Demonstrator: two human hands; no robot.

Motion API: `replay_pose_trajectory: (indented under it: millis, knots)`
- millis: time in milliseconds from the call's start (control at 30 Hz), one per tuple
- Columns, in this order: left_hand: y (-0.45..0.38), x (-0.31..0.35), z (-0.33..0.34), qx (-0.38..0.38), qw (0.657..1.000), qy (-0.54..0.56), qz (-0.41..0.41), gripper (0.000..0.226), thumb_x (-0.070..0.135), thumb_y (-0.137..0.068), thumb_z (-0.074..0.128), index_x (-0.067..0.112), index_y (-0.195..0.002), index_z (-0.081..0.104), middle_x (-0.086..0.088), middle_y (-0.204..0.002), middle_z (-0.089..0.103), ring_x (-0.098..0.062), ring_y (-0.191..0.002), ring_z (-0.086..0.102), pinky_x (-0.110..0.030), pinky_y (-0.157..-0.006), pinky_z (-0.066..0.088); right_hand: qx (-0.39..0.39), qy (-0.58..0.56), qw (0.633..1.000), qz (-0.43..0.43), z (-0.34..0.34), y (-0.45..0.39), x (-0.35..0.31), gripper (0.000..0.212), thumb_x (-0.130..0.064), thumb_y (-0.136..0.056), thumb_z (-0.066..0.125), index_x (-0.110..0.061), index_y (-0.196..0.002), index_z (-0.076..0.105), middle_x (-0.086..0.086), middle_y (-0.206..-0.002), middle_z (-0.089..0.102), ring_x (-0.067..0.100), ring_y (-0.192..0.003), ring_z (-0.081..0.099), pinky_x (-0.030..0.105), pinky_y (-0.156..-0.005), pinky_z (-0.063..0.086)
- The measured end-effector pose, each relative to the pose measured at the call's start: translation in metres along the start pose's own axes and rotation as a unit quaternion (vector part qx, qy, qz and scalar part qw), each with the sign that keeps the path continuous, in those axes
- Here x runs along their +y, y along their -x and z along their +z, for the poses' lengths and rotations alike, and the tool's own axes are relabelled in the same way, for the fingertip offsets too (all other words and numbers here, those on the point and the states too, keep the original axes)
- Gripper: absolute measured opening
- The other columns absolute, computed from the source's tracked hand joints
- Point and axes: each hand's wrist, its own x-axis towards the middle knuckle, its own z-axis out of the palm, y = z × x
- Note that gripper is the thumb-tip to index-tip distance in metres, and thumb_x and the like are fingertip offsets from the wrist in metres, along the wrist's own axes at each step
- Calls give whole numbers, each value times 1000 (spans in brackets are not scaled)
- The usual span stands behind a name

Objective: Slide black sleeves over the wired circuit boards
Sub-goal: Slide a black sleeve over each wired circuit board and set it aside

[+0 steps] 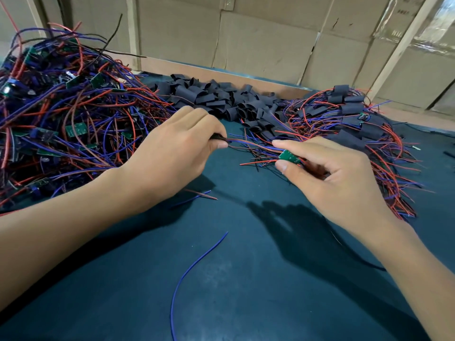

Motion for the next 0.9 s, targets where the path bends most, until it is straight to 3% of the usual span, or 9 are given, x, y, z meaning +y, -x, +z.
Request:
replay_pose_trajectory:
  millis: [100, 200, 367, 600, 767, 900]
  knots:
    - [1, 4, -1, 2, 1000, 1, 25, 17, 16, -101, 60, 1, -99, 67, -10, -95, 65, -35, -88, 58, -47, -84, 51, -4, 16, 1000, -19, 2, 0, -5, 35, -14, -93, 73, -17, -127, 71, -1, -87, 64, 1, -69, 50, 6, -70, 33]
    - [0, 5, -3, 8, 999, -3, 38, 18, 17, -101, 62, 1, -98, 69, -10, -93, 67, -36, -86, 58, -46, -84, 51, -1, 27, 999, -18, 0, -1, -5, 36, -20, -95, 70, -19, -131, 69, 3, -75, 58, 7, -68, 46, 10, -68, 34]
    - [0, 8, -3, 9, 1000, 16, 25, 19, 21, -100, 64, 2, -100, 69, -9, -95, 67, -34, -90, 59, -45, -86, 50, -11, 44, 999, -16, 1, 0, -4, 35, -18, -93, 75, -20, -128, 71, -12, -70, 48, 5, -64, 44, 9, -65, 31]
    - [0, 11, -2, 11, 998, 20, 58, 20, 18, -103, 59, 0, -99, 67, -11, -95, 65, -34, -88, 57, -44, -83, 50, -29, 43, 999, -11, 7, 2, -9, 43, -24, -97, 61, -20, -139, 62, -22, -73, 47, 6, -67, 47, 12, -67, 32]
    - [-2, 16, -2, -3, 993, -4, 115, 21, 12, -105, 52, -3, -98, 64, -14, -96, 62, -37, -84, 55, -49, -81, 49, -11, -29, 999, 19, 10, 4, -10, 25, -17, -93, 70, -15, -116, 63, -12, -74, 61, 3, -58, 52, 6, -60, 33]
    - [-2, 21, -3, -4, 991, -6, 135, 22, 12, -106, 51, -4, -98, 64, -15, -97, 61, -38, -84, 55, -50, -79, 49, 10, -8, 999, -29, 11, 3, -14, 16, -7, -90, 75, -9, -106, 73, -30, -70, 55, -9, -66, 55, 1, -63, 35]
